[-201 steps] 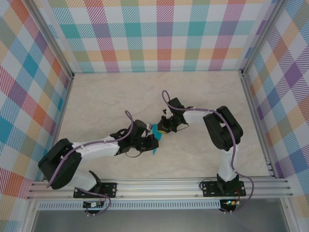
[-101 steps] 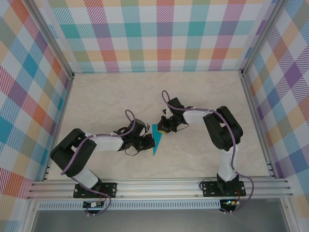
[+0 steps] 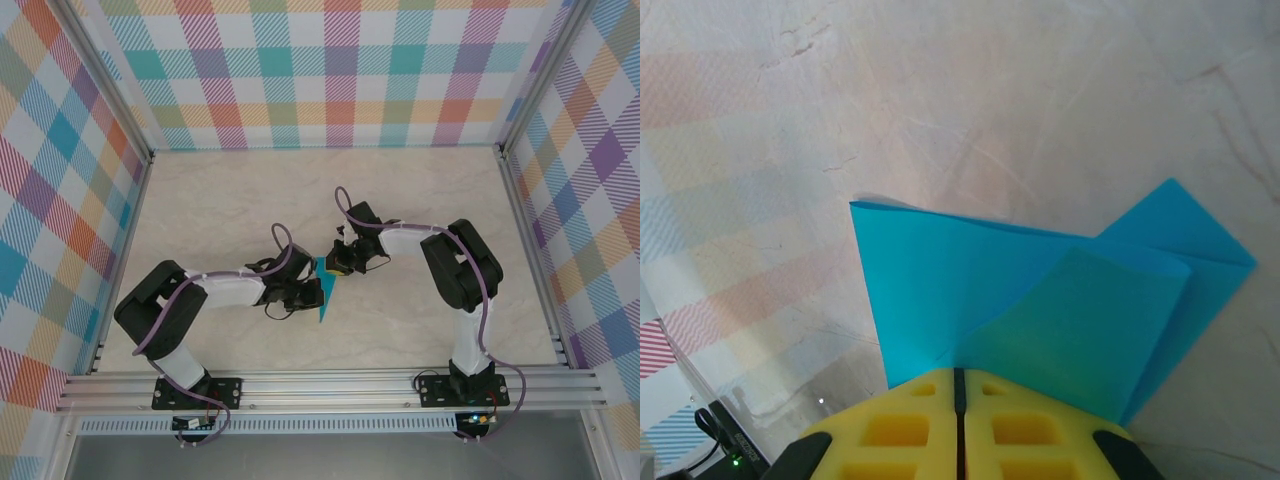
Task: Fold a paper plane with a square sheet of paper (fold left side to right side)
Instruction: Fold the wing for the fifth time at the center of the table.
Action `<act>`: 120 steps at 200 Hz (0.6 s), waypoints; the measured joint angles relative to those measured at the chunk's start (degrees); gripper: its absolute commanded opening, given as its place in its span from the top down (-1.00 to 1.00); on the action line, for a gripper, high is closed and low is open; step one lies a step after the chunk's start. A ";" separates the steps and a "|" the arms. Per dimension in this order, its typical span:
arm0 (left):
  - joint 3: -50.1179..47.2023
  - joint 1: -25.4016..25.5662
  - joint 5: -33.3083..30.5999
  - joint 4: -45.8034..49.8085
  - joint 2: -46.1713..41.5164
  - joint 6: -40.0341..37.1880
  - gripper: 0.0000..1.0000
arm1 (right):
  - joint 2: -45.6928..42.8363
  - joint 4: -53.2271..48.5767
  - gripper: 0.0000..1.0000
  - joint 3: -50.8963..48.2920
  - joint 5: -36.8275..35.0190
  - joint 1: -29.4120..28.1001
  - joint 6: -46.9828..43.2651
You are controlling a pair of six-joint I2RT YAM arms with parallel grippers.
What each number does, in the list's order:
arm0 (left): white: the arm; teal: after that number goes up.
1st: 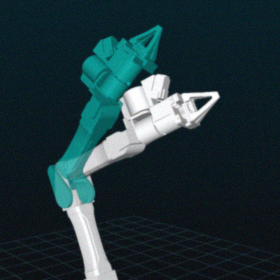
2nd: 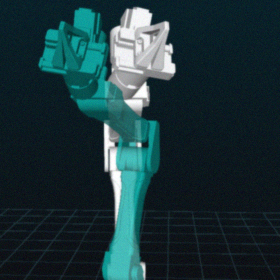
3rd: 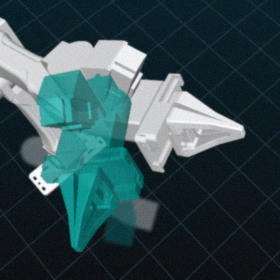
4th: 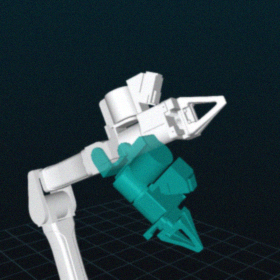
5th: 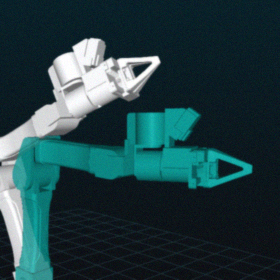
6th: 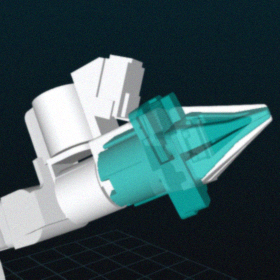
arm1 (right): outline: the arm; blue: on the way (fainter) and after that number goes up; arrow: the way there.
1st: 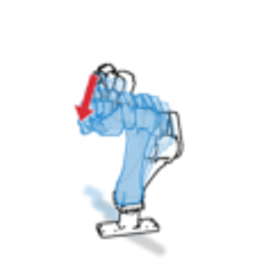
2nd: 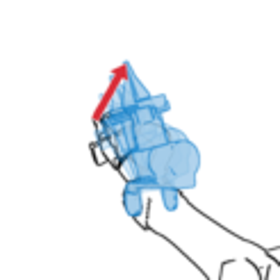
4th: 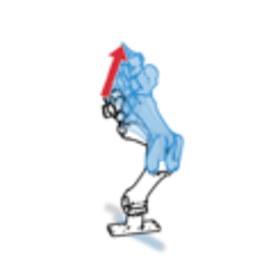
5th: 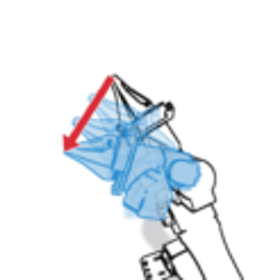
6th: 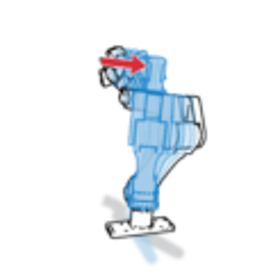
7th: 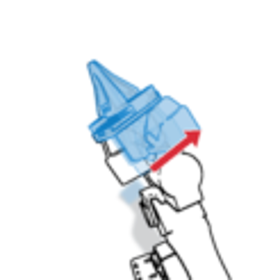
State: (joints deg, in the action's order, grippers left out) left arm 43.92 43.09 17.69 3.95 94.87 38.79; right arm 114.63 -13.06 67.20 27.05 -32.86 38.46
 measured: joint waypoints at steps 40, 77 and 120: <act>2.69 1.55 -3.39 4.20 0.74 -0.72 1.00 | -3.02 -2.54 0.64 -0.76 -3.89 0.11 -0.87; 3.41 2.60 -5.44 5.55 0.76 -0.66 1.00 | -10.71 -3.54 1.00 -6.54 -5.18 0.94 -1.73; 3.93 3.02 -6.71 6.47 0.90 -0.48 1.00 | -12.24 0.66 1.00 -12.37 -1.64 -1.57 0.55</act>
State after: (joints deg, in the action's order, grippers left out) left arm 47.86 46.11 10.98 10.41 95.77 38.30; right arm 102.39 -12.40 54.83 25.41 -34.44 39.00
